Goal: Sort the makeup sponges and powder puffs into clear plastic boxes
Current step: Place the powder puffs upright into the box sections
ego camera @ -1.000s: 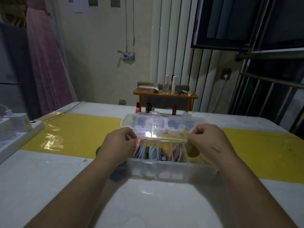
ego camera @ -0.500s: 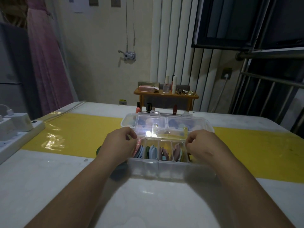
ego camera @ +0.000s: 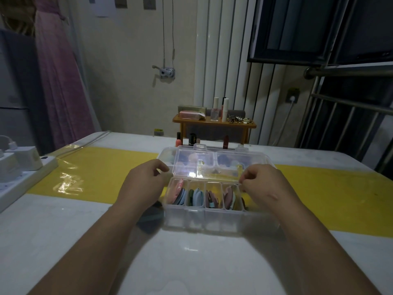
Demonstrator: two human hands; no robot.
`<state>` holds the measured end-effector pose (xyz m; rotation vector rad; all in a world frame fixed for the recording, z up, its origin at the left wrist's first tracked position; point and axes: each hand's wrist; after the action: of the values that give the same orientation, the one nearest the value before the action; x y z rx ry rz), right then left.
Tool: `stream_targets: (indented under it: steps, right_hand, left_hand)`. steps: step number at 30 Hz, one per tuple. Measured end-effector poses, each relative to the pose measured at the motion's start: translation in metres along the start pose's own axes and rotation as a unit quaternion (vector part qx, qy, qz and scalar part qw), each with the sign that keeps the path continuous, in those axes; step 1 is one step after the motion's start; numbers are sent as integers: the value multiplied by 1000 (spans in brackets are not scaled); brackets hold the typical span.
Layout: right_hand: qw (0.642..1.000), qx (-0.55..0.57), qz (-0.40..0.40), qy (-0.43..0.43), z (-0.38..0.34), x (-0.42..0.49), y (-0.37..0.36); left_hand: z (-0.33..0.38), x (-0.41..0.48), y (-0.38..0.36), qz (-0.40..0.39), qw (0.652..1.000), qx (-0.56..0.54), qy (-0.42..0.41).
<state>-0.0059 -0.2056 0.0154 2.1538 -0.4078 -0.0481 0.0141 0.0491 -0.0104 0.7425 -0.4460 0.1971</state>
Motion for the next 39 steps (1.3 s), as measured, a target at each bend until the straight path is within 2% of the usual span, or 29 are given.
stream_targets:
  steps: [3,8,13,17,21,27,31,36,39]
  right_hand:
    - [999,40,0,34,-2,-2,-2]
    - [995,66,-13,75,-4,-5,-13]
    - [990,80,-21,110,-6,-8,-16]
    - [991,72,-25,114,-6,-9,-18]
    - [990,67,-25,117,-5,-7,-19]
    - [991,63,-28,116,-4,-8,-18]
    - [991,61,-29,115,-4,-7,-19]
    - [991,63,-26,117,-4,-7,-19]
    - [990,68,-23,121,-4,-7,-19]
  left_hand:
    - [-8,4,5,10,1000,17,19]
    - [-14,4,9,-23,998,30,45]
    - [-16,7,18,-98,993,32,60]
    - [-15,2,21,-193,980,14,51]
    - [-11,1,22,-206,973,107,-2]
    - [-19,1,19,-247,956,158,-8]
    - [-20,3,17,-200,969,146,16]
    - [-24,5,17,-141,966,214,-26]
    - [-24,6,17,-68,979,190,-28]
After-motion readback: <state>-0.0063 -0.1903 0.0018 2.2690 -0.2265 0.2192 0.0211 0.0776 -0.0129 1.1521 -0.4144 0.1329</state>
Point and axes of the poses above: each hand's wrist, its own x-axis towards the middle knuckle, its own y-axis out of the back of the hand, z = x × y, and after that the axes turned 12 degrees about -y, right-handed
